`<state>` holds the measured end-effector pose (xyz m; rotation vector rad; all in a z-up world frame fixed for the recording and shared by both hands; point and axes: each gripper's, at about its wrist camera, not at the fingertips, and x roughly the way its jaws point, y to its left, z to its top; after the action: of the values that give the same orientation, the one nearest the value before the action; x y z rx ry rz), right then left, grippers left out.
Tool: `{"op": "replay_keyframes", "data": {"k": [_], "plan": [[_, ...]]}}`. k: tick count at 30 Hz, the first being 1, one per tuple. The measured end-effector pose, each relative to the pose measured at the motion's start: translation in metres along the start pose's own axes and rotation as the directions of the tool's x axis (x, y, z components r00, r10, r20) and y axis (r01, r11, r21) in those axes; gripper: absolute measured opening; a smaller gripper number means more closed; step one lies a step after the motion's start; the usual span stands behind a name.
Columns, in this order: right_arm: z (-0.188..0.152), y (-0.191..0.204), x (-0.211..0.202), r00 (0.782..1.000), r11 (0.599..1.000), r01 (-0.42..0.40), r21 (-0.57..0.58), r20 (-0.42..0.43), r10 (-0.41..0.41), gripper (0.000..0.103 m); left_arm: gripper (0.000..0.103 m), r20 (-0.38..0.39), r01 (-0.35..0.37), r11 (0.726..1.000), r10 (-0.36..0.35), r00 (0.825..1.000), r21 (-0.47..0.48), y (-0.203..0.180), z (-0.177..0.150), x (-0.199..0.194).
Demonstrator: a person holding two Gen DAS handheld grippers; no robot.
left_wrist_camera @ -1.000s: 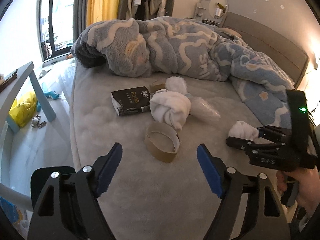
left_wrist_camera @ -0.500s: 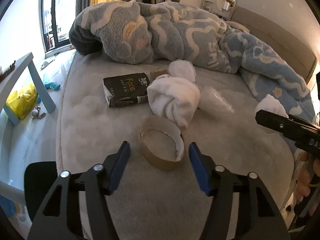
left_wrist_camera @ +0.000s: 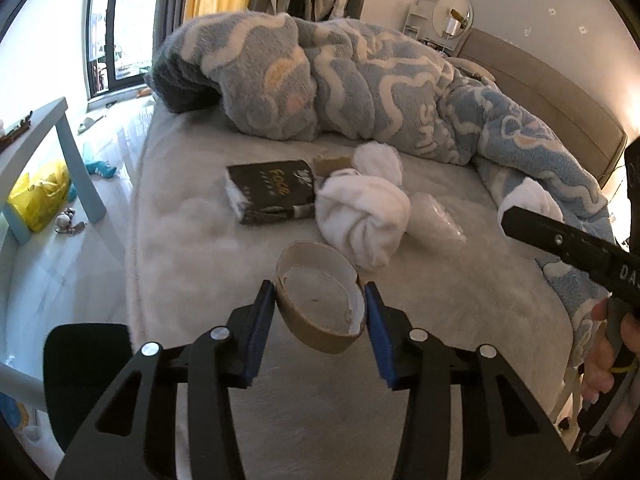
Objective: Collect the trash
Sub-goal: 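Drop the tape roll into the teal bin while the right tool carries the towel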
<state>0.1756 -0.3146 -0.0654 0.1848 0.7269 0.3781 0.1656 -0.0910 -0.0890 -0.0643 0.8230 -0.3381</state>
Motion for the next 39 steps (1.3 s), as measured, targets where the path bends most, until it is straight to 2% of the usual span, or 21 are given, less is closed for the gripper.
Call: {"op": "replay_keyframes", "data": {"k": [7, 21, 29, 36, 39], "plan": [[0.011, 0.04, 0.016, 0.999, 0.998, -0.039, -0.044, -0.001, 0.039, 0.052, 0.048, 0.036, -0.03, 0.999, 0.031, 0.999, -0.024, 0.034, 0.002, -0.021], [0.024, 0.133, 0.059, 0.99, 0.982, -0.138, -0.132, -0.039, 0.134, 0.052, 0.048, 0.006, -0.133, 0.988, 0.134, 0.991, -0.076, 0.123, -0.018, -0.049], [0.022, 0.19, 0.089, 0.978, 0.963, -0.202, -0.176, -0.084, 0.19, 0.052, 0.048, -0.081, -0.216, 0.969, 0.207, 0.975, -0.12, 0.18, -0.04, -0.053], [0.012, 0.239, 0.114, 0.963, 0.94, -0.257, -0.222, -0.135, 0.232, 0.052, 0.049, -0.185, -0.24, 0.957, 0.208, 0.96, -0.166, 0.223, -0.061, -0.053], [0.008, 0.256, 0.124, 0.958, 0.932, -0.273, -0.238, -0.159, 0.24, 0.052, 0.049, -0.241, -0.254, 0.951, 0.209, 0.948, -0.176, 0.238, -0.071, -0.051]]}}
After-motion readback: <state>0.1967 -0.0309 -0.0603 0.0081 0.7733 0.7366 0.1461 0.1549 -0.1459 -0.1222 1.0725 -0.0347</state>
